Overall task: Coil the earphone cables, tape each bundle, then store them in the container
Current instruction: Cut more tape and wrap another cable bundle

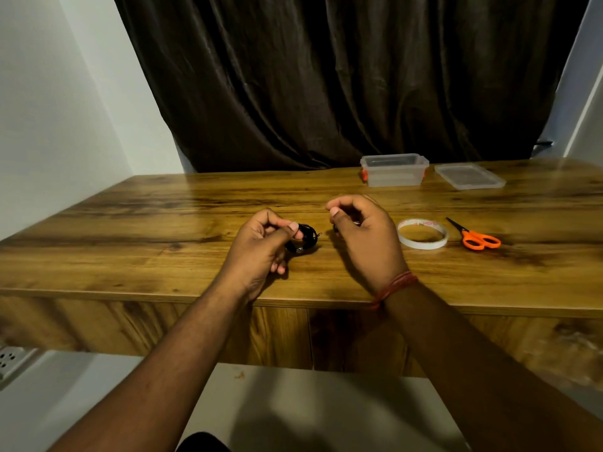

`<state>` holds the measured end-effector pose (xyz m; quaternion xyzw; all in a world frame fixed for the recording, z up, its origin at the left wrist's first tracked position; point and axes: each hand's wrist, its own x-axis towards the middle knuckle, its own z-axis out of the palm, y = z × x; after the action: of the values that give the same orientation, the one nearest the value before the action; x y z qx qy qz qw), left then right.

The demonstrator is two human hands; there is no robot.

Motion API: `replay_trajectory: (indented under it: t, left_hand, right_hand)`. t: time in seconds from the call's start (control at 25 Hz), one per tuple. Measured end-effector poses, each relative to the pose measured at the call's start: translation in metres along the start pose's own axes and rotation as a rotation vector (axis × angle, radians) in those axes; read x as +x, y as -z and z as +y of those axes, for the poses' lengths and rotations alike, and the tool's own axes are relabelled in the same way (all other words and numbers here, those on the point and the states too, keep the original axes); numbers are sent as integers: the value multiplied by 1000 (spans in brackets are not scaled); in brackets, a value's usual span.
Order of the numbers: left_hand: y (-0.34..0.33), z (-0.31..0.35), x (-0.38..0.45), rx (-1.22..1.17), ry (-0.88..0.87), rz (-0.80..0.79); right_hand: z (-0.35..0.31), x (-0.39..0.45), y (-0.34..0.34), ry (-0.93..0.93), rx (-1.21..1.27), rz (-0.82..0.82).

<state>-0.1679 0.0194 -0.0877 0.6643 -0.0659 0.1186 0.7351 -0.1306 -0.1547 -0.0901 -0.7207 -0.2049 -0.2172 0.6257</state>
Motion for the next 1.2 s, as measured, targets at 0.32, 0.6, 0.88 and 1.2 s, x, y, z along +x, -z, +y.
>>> replay_trajectory:
  t: [0.32, 0.6, 0.88, 1.2]
  left_hand:
    - [-3, -2, -5, 246, -116, 11]
    - [-8, -10, -10, 756, -401, 41]
    - [-9, -14, -9, 935, -574, -4]
    - [-8, -13, -8, 926, -573, 44]
  right_hand:
    - [-6, -4, -5, 178, -280, -33]
    - [-6, -7, -9, 252, -515, -114]
    - [-7, -9, -8, 296, -638, -183]
    - [-9, -12, -7, 312, -710, -211]
